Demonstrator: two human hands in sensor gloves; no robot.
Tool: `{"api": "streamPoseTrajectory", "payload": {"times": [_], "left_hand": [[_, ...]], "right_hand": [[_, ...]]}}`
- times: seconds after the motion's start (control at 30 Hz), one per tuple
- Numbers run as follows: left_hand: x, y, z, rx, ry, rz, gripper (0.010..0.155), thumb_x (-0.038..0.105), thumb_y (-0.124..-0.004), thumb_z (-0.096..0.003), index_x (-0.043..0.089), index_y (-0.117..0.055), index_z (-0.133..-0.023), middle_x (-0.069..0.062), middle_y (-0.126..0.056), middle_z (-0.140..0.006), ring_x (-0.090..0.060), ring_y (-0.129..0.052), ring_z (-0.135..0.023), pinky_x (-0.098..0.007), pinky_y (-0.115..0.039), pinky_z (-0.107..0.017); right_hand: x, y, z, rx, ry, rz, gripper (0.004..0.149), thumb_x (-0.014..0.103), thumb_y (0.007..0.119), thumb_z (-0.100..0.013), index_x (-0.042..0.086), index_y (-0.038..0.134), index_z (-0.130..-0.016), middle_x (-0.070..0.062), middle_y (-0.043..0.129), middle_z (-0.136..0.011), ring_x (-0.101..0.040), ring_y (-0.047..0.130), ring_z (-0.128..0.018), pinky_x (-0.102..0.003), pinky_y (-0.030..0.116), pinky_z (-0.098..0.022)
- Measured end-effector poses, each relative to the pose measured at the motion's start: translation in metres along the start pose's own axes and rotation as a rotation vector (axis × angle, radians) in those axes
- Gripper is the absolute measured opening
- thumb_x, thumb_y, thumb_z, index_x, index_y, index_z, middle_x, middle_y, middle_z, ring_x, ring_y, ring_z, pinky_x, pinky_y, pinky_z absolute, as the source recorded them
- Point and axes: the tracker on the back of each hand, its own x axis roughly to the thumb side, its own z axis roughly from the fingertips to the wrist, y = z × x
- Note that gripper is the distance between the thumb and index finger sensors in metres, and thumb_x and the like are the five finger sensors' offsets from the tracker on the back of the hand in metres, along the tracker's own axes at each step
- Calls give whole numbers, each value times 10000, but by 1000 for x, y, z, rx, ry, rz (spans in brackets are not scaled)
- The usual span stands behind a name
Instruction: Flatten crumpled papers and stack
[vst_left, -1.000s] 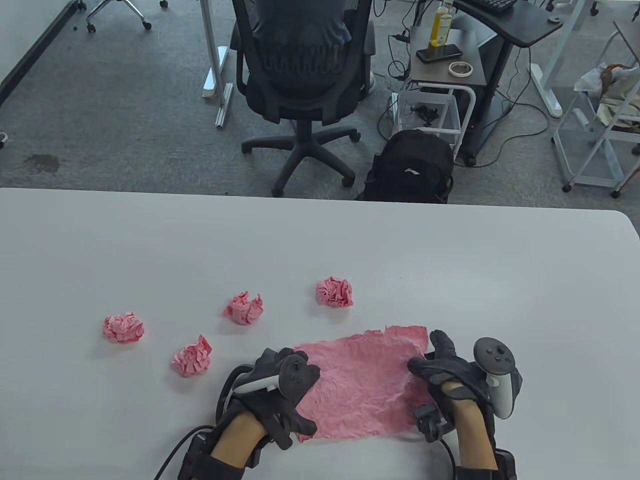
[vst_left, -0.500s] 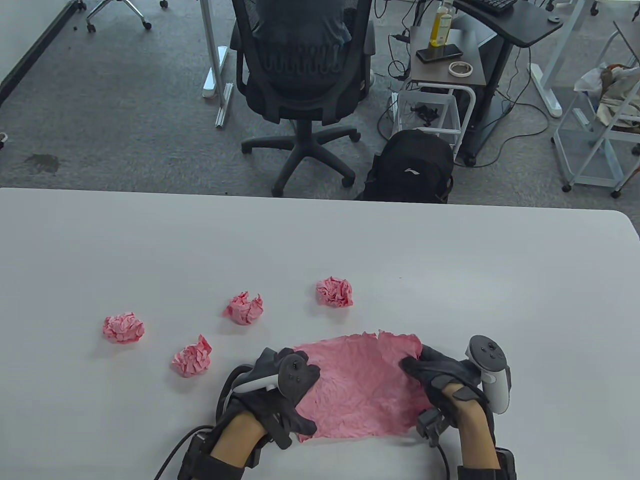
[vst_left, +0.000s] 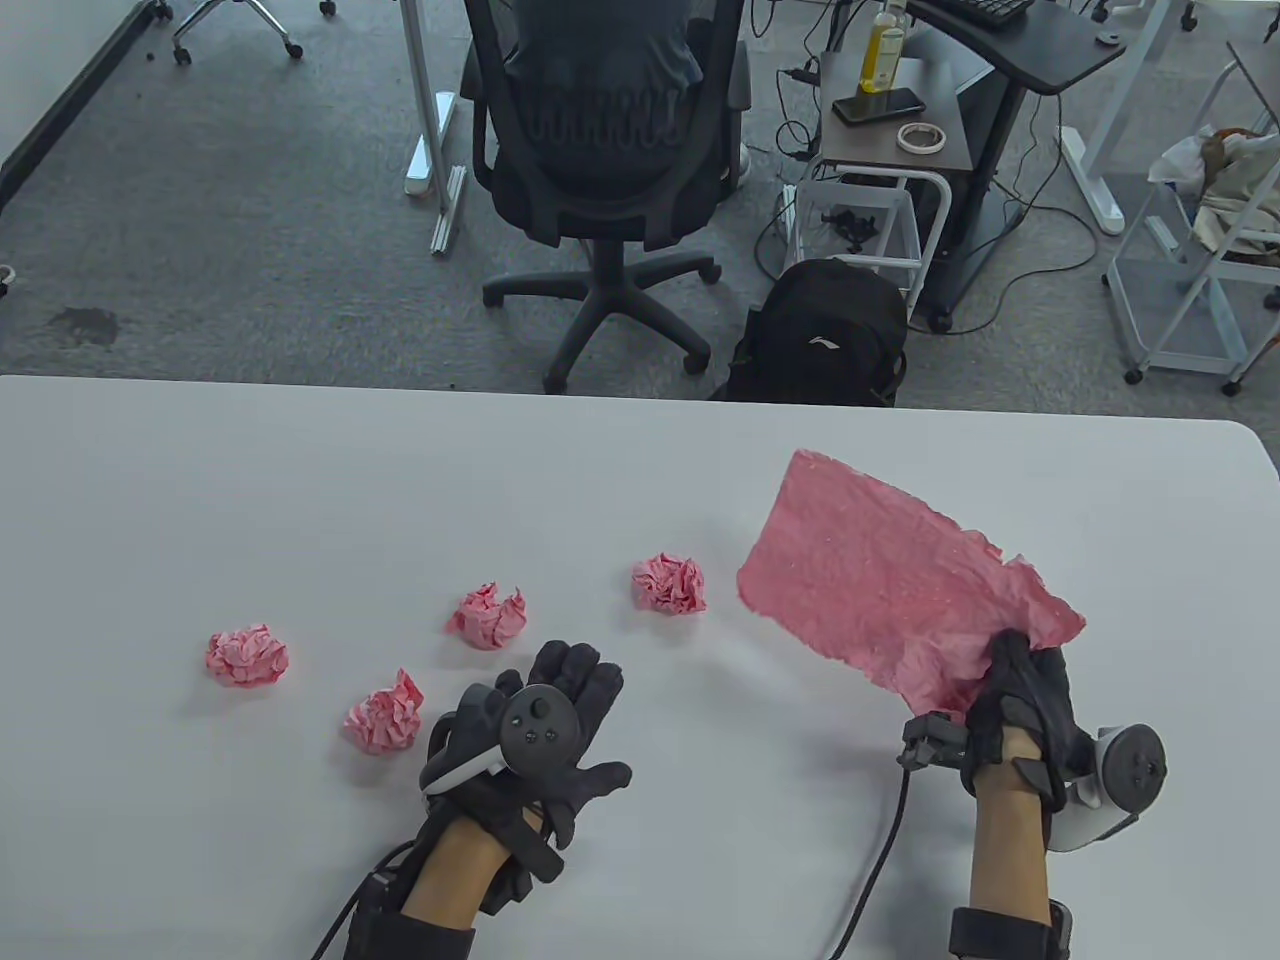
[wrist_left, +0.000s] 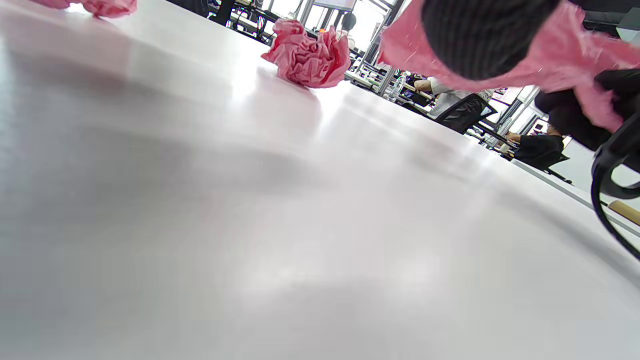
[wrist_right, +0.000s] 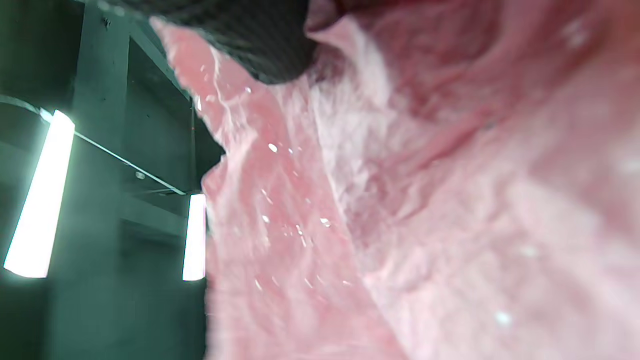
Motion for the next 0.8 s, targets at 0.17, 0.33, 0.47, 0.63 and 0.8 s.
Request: {"api": "streamPoseTrajectory", "payload": {"times": [0.17,0.33,0.47,0.63,0.8], "left_hand": [[-1,-3,-2,-23,4,6,908,649,-738,-487,306,-239,-1164,-25,-117,-1202,-320,-57,-1167,-668,-196,-789],[-2,0,-1,3,10,7,903,645,-735,-490,306,-240,-1164,-22,-115,-1203,-319,-55,-1167,-669,-193,-788],[-5,6,3,61,25,-5,901,645,-733,-491,304,-243,-1166,-25,-125,-1205,-326,-69,-1171,-676,-211,-788],[-10,17,11,178,53,-7,893,639,-734,-496,307,-245,-1166,-30,-146,-1212,-334,-103,-1183,-680,-237,-793],[-16,26,18,286,80,33,895,640,-733,-500,321,-226,-1165,-34,-180,-1225,-377,-180,-1196,-692,-297,-797]], "right_hand": [[-13,1,-4,-48,57,57,568,237,682,-536,71,463,-1033,-330,645,-985,-560,735,-818,-623,697,-512],[-7,-5,-5,-22,63,245,781,309,798,-531,106,258,-1056,-358,346,-1067,-604,469,-928,-675,527,-601],[0,-14,1,-78,-4,340,819,320,823,-527,130,228,-1057,-319,242,-1087,-582,361,-964,-684,446,-634],[22,-8,16,-91,-222,576,808,324,830,-522,149,256,-1062,-289,244,-1096,-560,350,-973,-674,433,-640],[39,37,46,110,-489,664,767,342,822,-521,163,321,-1072,-273,311,-1105,-552,436,-963,-673,485,-621]]}}
